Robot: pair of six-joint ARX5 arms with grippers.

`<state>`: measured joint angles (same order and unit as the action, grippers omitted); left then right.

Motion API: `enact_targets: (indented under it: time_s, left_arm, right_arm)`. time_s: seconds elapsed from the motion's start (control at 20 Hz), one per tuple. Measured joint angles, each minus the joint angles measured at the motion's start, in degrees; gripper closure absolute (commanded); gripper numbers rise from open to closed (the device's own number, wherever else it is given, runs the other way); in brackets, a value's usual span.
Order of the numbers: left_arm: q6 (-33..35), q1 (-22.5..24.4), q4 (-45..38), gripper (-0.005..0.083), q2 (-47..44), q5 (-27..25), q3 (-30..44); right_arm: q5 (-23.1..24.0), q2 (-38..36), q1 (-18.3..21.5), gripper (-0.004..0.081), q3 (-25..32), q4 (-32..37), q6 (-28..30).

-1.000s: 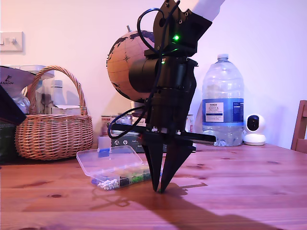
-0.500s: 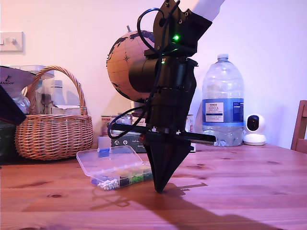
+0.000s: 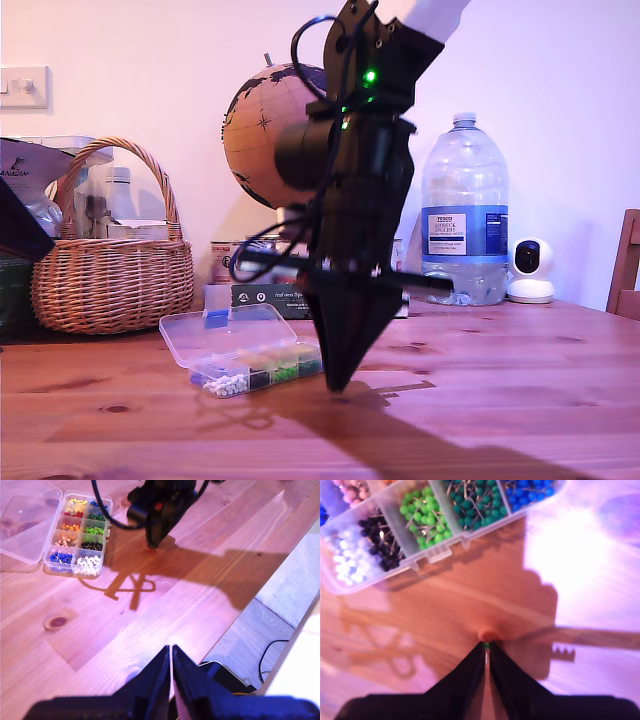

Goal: Sort the loose pins on the table into their correct compartments

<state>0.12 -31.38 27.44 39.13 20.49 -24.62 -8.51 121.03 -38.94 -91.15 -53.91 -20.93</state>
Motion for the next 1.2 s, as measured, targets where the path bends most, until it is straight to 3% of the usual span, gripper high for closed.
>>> enact_targets:
  time_s: [0.5,1.2]
  left_arm:
    - [0.0,0.0,0.0,0.0797,0.0,0.0,0.0]
    - [0.0,0.0,0.0,0.0797,0.0,0.0,0.0]
  right_arm:
    - [-1.7,0.0,0.2,0.0780,-5.2,2.4,0.0]
    - [-1.7,0.0,0.2,0.0780,-5.4,8.4,0.0]
